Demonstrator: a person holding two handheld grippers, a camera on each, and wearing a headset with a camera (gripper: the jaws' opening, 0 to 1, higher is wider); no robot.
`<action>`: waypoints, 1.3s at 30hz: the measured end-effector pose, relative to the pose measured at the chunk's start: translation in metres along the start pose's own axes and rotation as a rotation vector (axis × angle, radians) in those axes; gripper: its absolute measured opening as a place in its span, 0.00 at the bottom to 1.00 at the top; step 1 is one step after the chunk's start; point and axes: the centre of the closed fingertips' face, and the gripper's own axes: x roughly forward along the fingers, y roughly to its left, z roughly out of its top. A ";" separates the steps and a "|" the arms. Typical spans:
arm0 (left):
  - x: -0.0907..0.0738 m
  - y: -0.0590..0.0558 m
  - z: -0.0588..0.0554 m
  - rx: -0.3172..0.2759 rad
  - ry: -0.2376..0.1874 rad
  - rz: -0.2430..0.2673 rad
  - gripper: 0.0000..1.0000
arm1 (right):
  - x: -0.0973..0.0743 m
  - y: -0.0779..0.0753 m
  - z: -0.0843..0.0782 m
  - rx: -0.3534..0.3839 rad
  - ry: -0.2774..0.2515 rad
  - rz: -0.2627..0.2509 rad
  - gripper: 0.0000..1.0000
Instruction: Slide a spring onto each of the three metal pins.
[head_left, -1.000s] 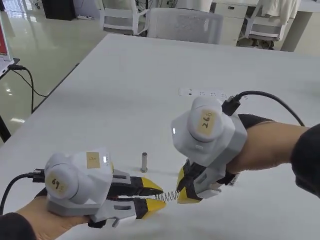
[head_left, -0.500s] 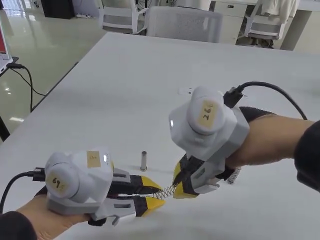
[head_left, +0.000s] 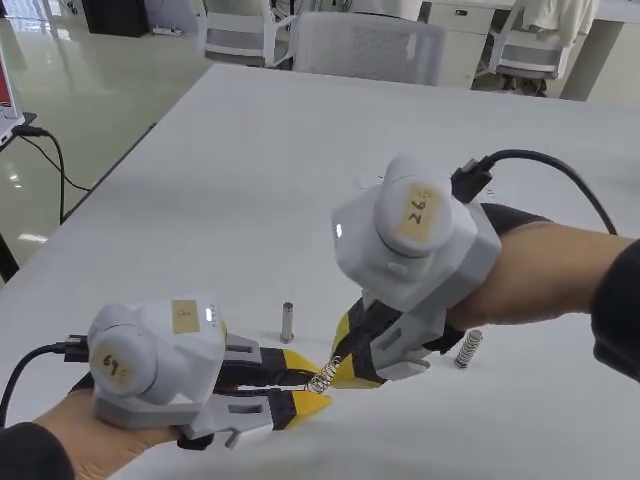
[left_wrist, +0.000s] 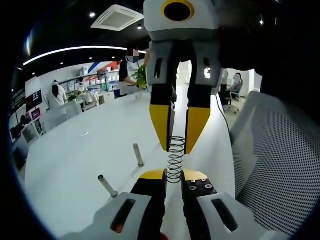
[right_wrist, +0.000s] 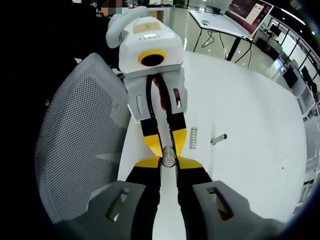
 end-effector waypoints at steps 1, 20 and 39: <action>0.000 0.000 0.001 0.000 -0.002 0.001 0.08 | 0.000 0.000 0.001 -0.002 -0.003 -0.002 0.13; 0.001 -0.001 0.006 0.000 -0.015 0.000 0.08 | 0.005 0.000 0.002 0.005 -0.005 0.006 0.13; 0.001 -0.001 0.016 -0.012 -0.051 0.002 0.08 | 0.004 0.000 0.004 0.006 -0.008 0.002 0.13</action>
